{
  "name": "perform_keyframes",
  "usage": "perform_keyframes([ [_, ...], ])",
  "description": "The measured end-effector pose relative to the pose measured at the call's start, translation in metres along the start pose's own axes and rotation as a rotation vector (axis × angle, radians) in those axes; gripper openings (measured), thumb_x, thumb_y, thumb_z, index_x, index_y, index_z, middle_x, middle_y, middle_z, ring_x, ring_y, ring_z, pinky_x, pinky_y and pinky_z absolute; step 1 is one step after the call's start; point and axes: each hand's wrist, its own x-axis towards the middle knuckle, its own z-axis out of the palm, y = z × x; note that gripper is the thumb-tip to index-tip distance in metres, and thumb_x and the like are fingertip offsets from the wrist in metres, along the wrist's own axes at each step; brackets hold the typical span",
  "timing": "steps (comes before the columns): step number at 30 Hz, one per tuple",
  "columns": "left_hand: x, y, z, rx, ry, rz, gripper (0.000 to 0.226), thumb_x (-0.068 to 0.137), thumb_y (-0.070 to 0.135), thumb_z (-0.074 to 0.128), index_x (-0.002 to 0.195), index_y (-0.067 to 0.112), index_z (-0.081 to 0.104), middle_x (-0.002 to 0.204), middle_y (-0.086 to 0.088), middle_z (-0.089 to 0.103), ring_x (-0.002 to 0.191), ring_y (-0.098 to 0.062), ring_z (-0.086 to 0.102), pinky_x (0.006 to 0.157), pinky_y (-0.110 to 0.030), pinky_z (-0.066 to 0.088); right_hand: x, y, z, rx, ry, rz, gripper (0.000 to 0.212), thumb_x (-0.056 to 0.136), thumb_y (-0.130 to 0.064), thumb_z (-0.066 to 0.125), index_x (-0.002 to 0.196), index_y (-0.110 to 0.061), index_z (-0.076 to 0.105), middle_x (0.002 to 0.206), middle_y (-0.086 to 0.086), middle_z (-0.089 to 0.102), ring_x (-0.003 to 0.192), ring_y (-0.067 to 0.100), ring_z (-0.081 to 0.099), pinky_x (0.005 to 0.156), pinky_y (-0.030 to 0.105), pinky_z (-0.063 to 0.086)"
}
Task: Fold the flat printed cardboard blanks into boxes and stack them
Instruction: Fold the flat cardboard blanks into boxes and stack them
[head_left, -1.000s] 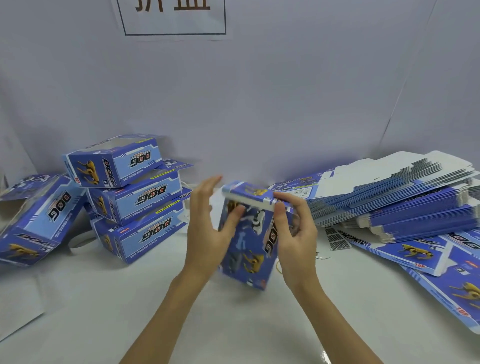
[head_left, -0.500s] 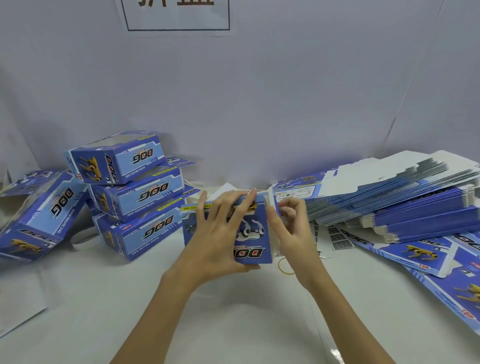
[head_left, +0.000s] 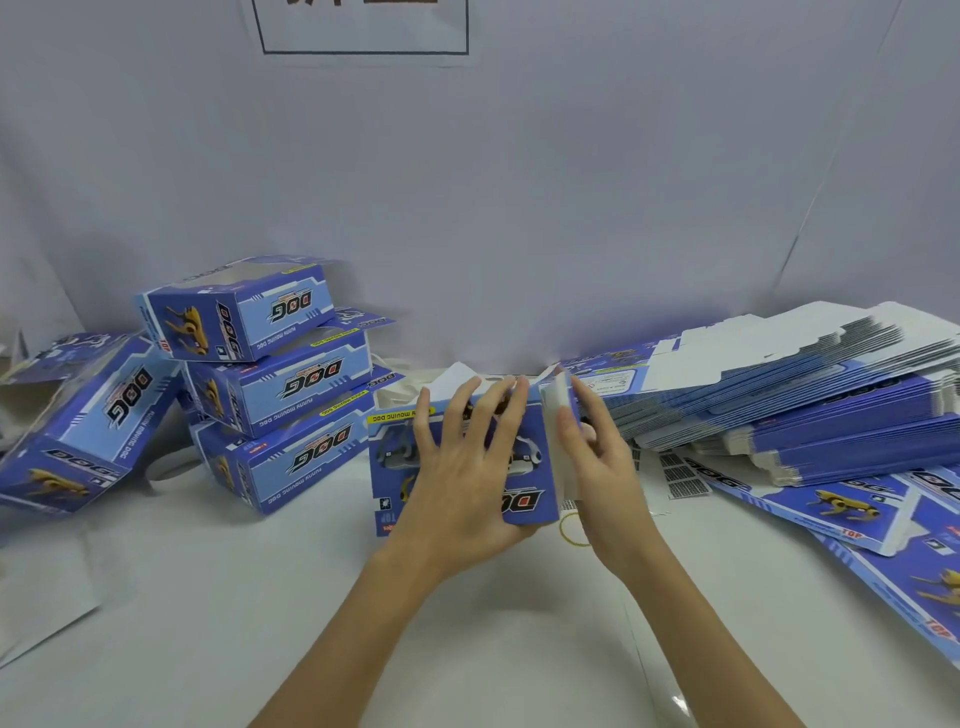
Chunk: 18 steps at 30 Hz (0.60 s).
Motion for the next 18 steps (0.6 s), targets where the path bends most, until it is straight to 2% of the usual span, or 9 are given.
perform_keyframes([
  [2,0.002,-0.007,-0.005,-0.097,0.022,-0.005,0.116,0.074,0.081,0.068,0.165,0.029,0.018,0.165,-0.001,0.028,0.155,-0.031,0.024,0.120,-0.068,0.014,0.005,-0.006,-0.009,0.162,0.001,0.091,0.045,0.104,-0.050,0.054,0.145,-0.030,0.060,0.130,0.007,0.073,0.117,0.027,0.072,0.095,0.047,0.059],
  [4,0.002,-0.014,-0.013,-0.241,0.092,-0.004,0.107,0.074,0.078,0.072,0.162,0.036,0.027,0.164,0.001,0.027,0.155,-0.026,0.025,0.120,-0.065,0.019,0.011,-0.010,-0.025,0.365,-0.017,0.197,0.059,0.107,-0.059,0.044,0.148,-0.019,0.059,0.139,0.015,0.068,0.123,0.035,0.067,0.095,0.047,0.058],
  [6,0.004,-0.019,-0.020,-0.507,0.151,-0.058,0.098,0.074,0.071,0.079,0.157,0.041,0.037,0.164,0.005,0.028,0.153,-0.020,0.029,0.121,-0.056,0.030,0.012,-0.013,-0.034,0.472,-0.031,0.270,0.062,0.108,-0.059,0.040,0.146,-0.016,0.062,0.141,0.017,0.065,0.128,0.038,0.063,0.101,0.050,0.051],
  [9,0.004,-0.026,-0.028,-1.247,0.115,-0.289,0.090,0.075,0.061,0.084,0.153,0.047,0.042,0.155,0.002,0.048,0.136,-0.028,0.056,0.105,-0.052,0.053,0.010,-0.006,-0.024,0.122,-0.098,0.211,0.044,0.108,-0.051,0.047,0.142,-0.029,0.064,0.137,0.011,0.070,0.128,0.028,0.066,0.104,0.045,0.050],
  [11,0.000,-0.028,-0.033,-1.637,0.011,-0.545,0.092,0.072,0.071,0.080,0.152,0.038,0.049,0.142,-0.009,0.063,0.117,-0.029,0.069,0.091,-0.048,0.060,0.003,0.000,-0.010,-0.090,-0.210,0.145,0.046,0.101,-0.056,0.061,0.144,-0.040,0.058,0.139,0.001,0.070,0.130,0.021,0.066,0.101,0.037,0.054],
  [12,-0.002,-0.031,-0.032,-1.721,-0.063,-0.668,0.096,0.067,0.079,0.079,0.147,0.030,0.058,0.134,-0.013,0.068,0.109,-0.030,0.072,0.088,-0.046,0.062,-0.001,0.002,-0.005,-0.114,-0.279,0.163,0.047,0.098,-0.056,0.067,0.142,-0.044,0.058,0.140,-0.003,0.069,0.130,0.019,0.066,0.099,0.034,0.057],
  [14,-0.003,-0.037,-0.028,-1.713,-0.106,-0.801,0.092,0.061,0.087,0.075,0.127,0.023,0.074,0.121,-0.015,0.074,0.098,-0.032,0.076,0.082,-0.043,0.063,-0.006,0.003,0.001,-0.138,-0.354,0.164,0.049,0.097,-0.054,0.071,0.143,-0.051,0.055,0.144,-0.008,0.066,0.133,0.017,0.064,0.101,0.035,0.058],
  [16,-0.001,-0.042,-0.021,-1.555,0.065,-0.829,0.075,0.077,0.081,0.066,0.126,0.025,0.071,0.120,-0.014,0.075,0.098,-0.030,0.077,0.082,-0.043,0.064,-0.008,0.004,0.000,-0.185,-0.355,0.126,0.054,0.094,-0.059,0.073,0.142,-0.063,0.048,0.143,-0.016,0.065,0.132,0.010,0.063,0.104,0.033,0.057],
  [18,0.003,-0.048,-0.013,-1.305,0.272,-0.804,0.048,0.096,0.064,0.056,0.134,0.036,0.061,0.113,-0.008,0.078,0.094,-0.020,0.078,0.074,-0.036,0.064,-0.008,0.003,-0.001,-0.218,-0.310,0.132,0.062,0.081,-0.072,0.076,0.133,-0.077,0.044,0.135,-0.025,0.067,0.126,0.005,0.064,0.103,0.035,0.058],
])
